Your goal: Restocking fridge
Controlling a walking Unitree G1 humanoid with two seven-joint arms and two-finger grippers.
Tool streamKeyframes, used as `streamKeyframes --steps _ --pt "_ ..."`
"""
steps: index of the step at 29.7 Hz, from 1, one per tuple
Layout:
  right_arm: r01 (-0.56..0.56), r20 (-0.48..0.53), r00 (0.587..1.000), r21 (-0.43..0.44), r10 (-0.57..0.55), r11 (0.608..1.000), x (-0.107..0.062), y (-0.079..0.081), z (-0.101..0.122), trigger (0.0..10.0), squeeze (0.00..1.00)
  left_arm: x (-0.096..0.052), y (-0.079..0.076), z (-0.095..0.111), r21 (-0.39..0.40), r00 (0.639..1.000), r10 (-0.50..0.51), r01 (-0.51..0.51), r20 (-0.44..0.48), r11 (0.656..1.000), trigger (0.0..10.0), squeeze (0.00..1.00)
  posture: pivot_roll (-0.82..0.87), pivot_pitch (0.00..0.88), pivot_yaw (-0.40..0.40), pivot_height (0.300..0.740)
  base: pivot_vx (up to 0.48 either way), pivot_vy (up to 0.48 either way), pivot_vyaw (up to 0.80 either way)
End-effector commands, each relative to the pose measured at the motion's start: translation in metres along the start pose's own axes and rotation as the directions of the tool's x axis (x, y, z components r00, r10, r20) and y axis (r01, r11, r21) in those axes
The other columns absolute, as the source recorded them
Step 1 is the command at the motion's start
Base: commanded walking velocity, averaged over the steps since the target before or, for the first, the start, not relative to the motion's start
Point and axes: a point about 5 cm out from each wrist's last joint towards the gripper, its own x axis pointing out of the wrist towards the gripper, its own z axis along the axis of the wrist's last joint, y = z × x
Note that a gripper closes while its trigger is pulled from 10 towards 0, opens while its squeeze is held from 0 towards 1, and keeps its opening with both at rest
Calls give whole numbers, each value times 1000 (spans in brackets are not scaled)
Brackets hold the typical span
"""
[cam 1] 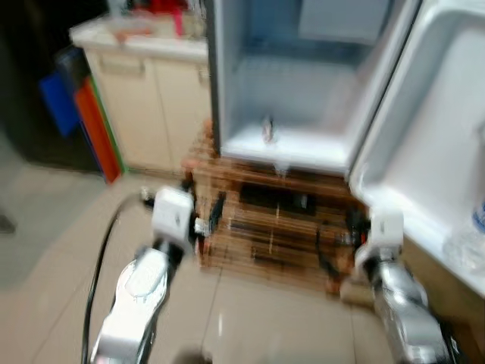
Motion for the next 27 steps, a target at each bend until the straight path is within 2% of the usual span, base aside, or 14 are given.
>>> streamKeyframes --steps 1,13,16,18,19,20,22,24,25,26,27 --pt "23 13 1000 -20 -23 1000 0 -9 3 10000 0 3 -9 6 -6 999 -43 43 33 999 10000 0 -16 0 -51 740 0 -480 0" --pt "9 2 1000 -23 -9 1000 -8 -12 -2 10000 0 5 -16 7 -4 992 -118 118 53 993 10000 0 -30 0 -54 740 0 -480 0" --pt "-25 -12 1000 -36 24 999 -13 -10 -6 10000 0 4 -15 7 -35 992 -102 104 68 994 10000 0 -33 0 -57 740 0 -116 0" --pt "-52 -21 998 -48 51 998 -17 -9 -10 10000 0 4 -15 6 -30 993 -102 104 67 994 10000 0 -33 0 -57 740 0 0 0" --pt "-70 -22 997 -51 69 996 -21 -9 -12 10000 0 4 -15 5 -21 993 -103 104 64 994 10000 0 -34 0 -61 740 0 0 0" --pt "-140 -26 990 -54 138 989 -30 -5 -16 10000 0 4 -15 3 -13 993 -102 103 60 995 10000 0 -35 0 -61 740 0 0 0" --pt "-157 -27 987 -59 155 986 -34 -4 -17 10000 0 3 -15 3 -12 993 -102 103 60 995 10000 0 -36 0 -62 740 0 0 0" --pt "-225 -73 973 -83 219 971 -48 -3 -27 10000 0 3 -14 1 -14 993 -102 103 56 995 10000 0 -40 0 -62 740 0 0 0" --pt "-289 -139 952 -104 274 952 -58 -4 -40 10000 0 3 -13 0 -17 994 -97 98 50 995 10000 0 -43 0 -61 740 0 0 0" --pt "-313 -198 937 -101 289 944 -61 -5 -53 10000 0 4 -12 -1 -25 995 -94 96 44 995 10000 0 -46 0 -60 740 0 0 0" --pt "-313 -198 937 -101 289 944 -61 -5 -53 10000 0 4 -12 -1 -25 995 -94 96 44 995 10000 0 -46 0 -60 740 0 0 0"
